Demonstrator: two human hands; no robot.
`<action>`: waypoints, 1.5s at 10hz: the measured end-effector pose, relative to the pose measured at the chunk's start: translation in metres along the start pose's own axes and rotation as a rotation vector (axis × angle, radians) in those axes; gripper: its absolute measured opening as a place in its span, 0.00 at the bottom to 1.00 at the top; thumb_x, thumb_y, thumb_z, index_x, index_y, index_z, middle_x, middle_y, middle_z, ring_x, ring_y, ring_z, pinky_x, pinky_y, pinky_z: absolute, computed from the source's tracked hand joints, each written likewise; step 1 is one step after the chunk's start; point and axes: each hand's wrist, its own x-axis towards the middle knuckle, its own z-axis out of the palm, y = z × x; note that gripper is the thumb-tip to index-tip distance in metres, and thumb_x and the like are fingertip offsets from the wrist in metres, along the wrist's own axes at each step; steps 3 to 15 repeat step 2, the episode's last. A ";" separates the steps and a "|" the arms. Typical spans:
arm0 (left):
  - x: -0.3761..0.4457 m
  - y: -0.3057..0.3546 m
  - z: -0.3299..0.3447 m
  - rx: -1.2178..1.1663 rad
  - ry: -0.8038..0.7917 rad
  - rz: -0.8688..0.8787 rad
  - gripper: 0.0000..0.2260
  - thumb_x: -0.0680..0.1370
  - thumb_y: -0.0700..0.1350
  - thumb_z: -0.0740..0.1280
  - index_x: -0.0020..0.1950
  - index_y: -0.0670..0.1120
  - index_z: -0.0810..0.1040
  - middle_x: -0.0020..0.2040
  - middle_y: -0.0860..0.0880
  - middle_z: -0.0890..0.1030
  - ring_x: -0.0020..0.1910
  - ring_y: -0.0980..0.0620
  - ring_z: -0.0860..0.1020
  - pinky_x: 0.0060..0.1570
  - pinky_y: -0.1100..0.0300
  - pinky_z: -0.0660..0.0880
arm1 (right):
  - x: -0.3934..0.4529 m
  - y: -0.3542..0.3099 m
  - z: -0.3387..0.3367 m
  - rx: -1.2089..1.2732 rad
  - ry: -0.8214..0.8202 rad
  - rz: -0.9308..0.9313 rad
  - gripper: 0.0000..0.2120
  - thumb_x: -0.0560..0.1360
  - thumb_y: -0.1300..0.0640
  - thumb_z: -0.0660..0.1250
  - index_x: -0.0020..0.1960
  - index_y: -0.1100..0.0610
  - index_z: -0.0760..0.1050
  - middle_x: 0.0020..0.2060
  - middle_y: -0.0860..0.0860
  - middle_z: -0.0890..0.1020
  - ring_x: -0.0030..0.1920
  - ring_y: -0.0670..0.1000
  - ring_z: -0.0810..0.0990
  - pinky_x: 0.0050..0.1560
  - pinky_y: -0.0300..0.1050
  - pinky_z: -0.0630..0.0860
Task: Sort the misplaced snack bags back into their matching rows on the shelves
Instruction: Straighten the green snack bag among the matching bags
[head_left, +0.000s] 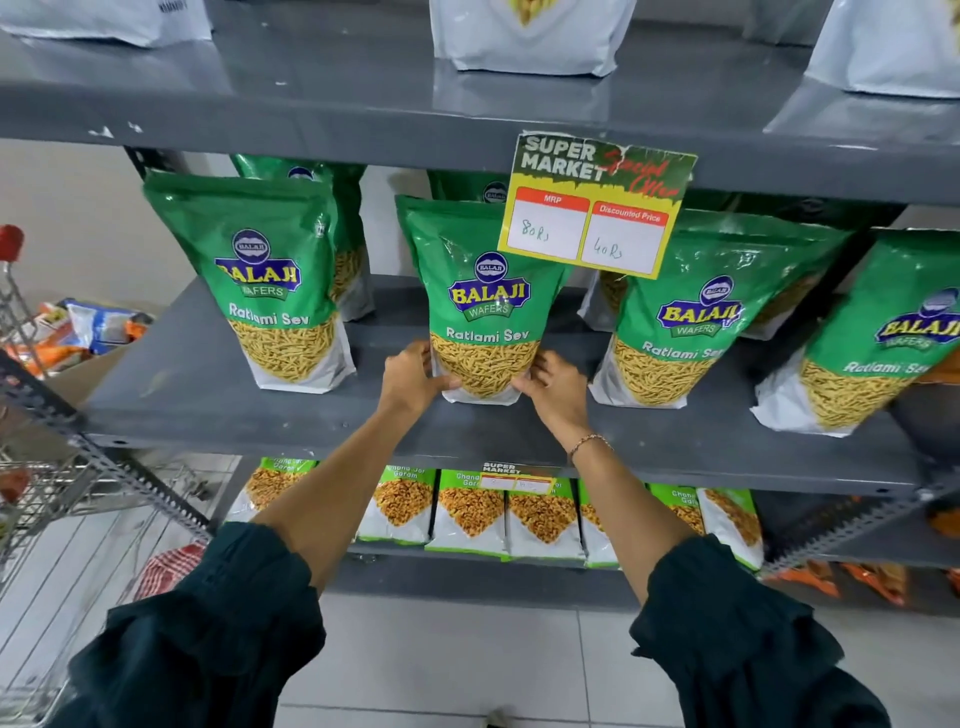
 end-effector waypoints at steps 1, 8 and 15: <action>-0.004 0.004 0.000 0.117 -0.030 0.033 0.27 0.67 0.46 0.76 0.62 0.40 0.71 0.59 0.39 0.80 0.59 0.40 0.78 0.62 0.46 0.73 | -0.004 -0.005 -0.002 -0.161 -0.047 -0.034 0.16 0.70 0.59 0.69 0.57 0.58 0.73 0.57 0.56 0.81 0.55 0.51 0.80 0.59 0.51 0.76; -0.017 0.010 0.001 0.188 -0.053 -0.019 0.29 0.74 0.49 0.69 0.68 0.38 0.62 0.63 0.35 0.76 0.62 0.35 0.73 0.58 0.46 0.71 | -0.029 -0.004 -0.002 -0.241 -0.007 -0.063 0.24 0.74 0.56 0.66 0.68 0.58 0.66 0.63 0.55 0.77 0.62 0.54 0.75 0.63 0.50 0.72; -0.017 0.010 0.001 0.188 -0.053 -0.019 0.29 0.74 0.49 0.69 0.68 0.38 0.62 0.63 0.35 0.76 0.62 0.35 0.73 0.58 0.46 0.71 | -0.029 -0.004 -0.002 -0.241 -0.007 -0.063 0.24 0.74 0.56 0.66 0.68 0.58 0.66 0.63 0.55 0.77 0.62 0.54 0.75 0.63 0.50 0.72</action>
